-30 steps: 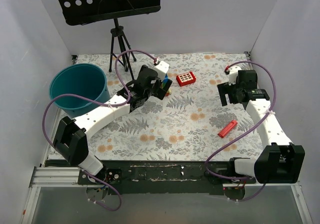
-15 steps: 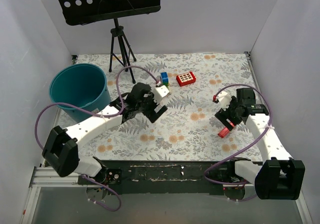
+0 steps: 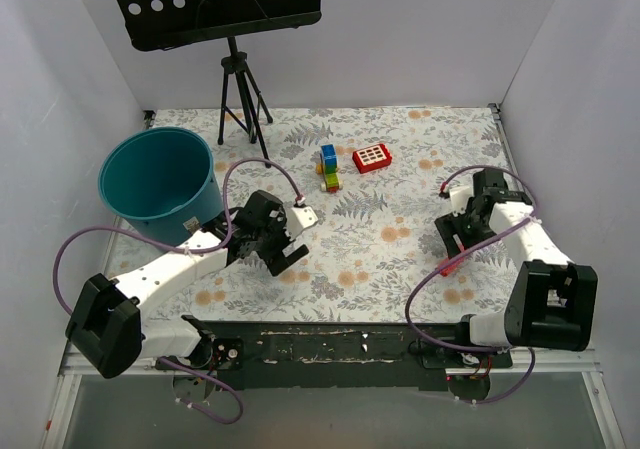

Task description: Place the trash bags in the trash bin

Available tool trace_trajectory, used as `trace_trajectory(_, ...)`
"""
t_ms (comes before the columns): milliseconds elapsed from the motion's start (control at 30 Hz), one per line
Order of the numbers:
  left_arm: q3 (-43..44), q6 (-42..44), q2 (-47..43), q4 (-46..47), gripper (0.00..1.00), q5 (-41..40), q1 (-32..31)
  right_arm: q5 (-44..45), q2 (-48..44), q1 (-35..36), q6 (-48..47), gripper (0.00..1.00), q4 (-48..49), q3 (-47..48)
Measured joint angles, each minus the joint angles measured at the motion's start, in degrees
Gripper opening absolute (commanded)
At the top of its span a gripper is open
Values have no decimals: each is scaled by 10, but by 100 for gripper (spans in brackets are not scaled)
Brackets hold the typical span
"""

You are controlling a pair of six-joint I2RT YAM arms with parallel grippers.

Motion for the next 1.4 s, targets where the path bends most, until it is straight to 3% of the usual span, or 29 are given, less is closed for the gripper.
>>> trace_trajectory(400,-25,0,-8,-16,98,-30,5,-56,103,-47,99,77,-3,44)
trace_trajectory(500,-25,-1,-8,-21,98,-33,8,-71,132,-47,116,64,-1,51)
trace_trajectory(667,-18,-20,-7,-24,98,-34,10,-120,160,-41,147,28,2,56)
trace_trajectory(833,16,-80,17,-8,95,-11,10,-150,174,38,180,1,10,73)
trace_trajectory(1033,86,-184,82,38,94,39,10,-200,220,199,224,1,25,159)
trace_trajectory(1167,99,-240,89,57,96,61,10,-210,262,240,267,4,54,198)
trace_trajectory(1200,99,-259,90,61,97,67,10,-210,270,247,279,11,59,197)
trace_trajectory(1267,99,-290,93,64,98,72,10,-216,284,259,304,44,62,194)
trace_trajectory(1300,99,-304,95,67,98,75,10,-224,290,264,319,53,65,189)
trace_trajectory(1400,97,-352,112,82,98,83,10,-252,301,279,344,57,68,184)
